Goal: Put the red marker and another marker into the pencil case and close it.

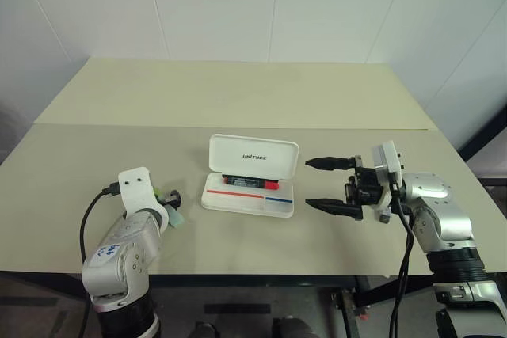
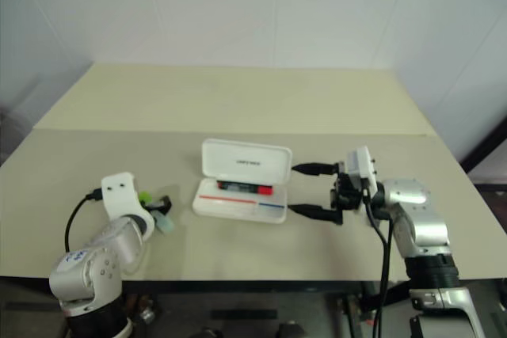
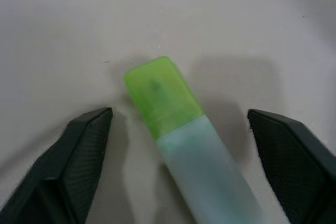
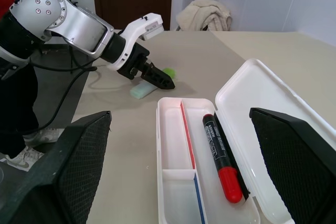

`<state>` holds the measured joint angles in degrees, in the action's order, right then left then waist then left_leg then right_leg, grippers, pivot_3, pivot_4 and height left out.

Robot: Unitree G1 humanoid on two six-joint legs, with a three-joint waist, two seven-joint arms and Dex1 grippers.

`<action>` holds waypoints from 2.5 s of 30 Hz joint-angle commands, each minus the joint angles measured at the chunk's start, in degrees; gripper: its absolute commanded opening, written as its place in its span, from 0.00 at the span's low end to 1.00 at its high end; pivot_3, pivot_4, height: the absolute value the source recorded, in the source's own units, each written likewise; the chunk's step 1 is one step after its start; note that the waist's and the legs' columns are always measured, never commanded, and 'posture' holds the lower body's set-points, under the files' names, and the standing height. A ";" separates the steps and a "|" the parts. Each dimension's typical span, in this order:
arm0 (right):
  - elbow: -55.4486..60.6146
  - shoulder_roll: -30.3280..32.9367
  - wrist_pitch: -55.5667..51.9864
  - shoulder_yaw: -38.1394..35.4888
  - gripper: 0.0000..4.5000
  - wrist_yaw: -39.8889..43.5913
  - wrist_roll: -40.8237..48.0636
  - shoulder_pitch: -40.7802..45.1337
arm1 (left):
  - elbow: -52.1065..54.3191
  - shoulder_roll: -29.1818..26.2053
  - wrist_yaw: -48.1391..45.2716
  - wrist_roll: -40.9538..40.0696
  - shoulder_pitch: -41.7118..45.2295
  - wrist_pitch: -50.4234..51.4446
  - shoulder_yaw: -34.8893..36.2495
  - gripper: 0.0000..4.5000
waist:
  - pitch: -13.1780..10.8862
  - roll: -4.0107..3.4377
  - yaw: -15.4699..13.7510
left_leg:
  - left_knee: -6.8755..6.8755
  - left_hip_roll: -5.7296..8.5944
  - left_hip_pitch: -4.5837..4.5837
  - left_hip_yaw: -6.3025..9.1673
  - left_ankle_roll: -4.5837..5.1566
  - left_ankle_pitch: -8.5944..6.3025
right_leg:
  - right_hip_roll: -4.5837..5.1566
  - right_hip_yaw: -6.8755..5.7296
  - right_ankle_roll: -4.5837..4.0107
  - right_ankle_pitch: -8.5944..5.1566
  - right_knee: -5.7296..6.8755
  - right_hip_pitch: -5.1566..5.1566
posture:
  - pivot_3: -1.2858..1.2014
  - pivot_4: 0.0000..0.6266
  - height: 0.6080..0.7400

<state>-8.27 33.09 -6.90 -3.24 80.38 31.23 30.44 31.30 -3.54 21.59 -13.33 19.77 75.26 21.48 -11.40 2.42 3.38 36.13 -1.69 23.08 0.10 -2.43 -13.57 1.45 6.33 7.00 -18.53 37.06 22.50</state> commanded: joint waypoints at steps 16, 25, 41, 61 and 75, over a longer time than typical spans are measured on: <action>0.84 0.38 -0.46 -1.44 1.00 -2.38 0.57 1.83 | -2.85 1.03 -2.98 6.95 -0.49 1.59 0.18 0.25 | 0.07 -0.13 -0.13 | 0.01 0.02 -0.03 -0.27 -0.02 -0.01 | 0.03 0.02 0.01 0.01 -0.06 -0.06 | 0.52 0.24 1.00; 2.32 0.94 -1.26 -1.85 1.00 -3.74 0.80 1.10 | -7.47 -15.64 -33.44 -1.09 0.13 -26.94 -7.29 0.25 | 0.04 -0.11 -0.35 | -0.06 -0.02 0.05 -0.23 -0.16 0.14 | 0.07 -0.10 -0.19 0.15 -0.22 -0.04 | 0.52 0.24 1.00; 10.13 1.25 -1.79 -4.82 1.00 -9.39 1.56 -6.04 | -34.50 -41.99 -90.03 -2.24 21.26 -51.97 -29.60 0.25 | 0.00 -0.18 -0.91 | -0.94 -0.08 0.18 -0.40 -0.13 0.08 | 0.13 -0.12 -0.34 0.04 -0.87 0.23 | 0.52 0.24 1.00; 22.82 1.90 -2.16 -8.79 1.00 -19.02 2.81 -19.10 | -60.00 -26.30 -98.93 9.54 36.75 -67.69 -40.78 0.25 | -0.02 -0.16 -1.64 | -0.17 -0.08 0.25 -0.48 0.06 0.00 | -0.02 0.08 -0.15 0.05 -0.30 0.24 | 0.52 0.24 1.00; 23.27 2.94 -2.07 -8.96 1.00 -19.12 3.55 -20.65 | -63.71 -24.75 -99.35 12.86 36.83 -71.26 -40.73 0.25 | -0.02 -0.15 -1.62 | -0.05 -0.08 0.23 -0.46 0.08 0.00 | -0.05 0.10 -0.12 0.03 -0.11 0.24 | 0.52 0.24 1.00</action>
<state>13.39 35.05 -9.26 -10.01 61.69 33.54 9.71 -32.62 -28.74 -78.05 -0.82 55.23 5.00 -19.63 -11.42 2.27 1.76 36.08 -1.77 23.33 -0.36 -2.35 -13.58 1.40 6.42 6.88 -18.50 36.95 22.74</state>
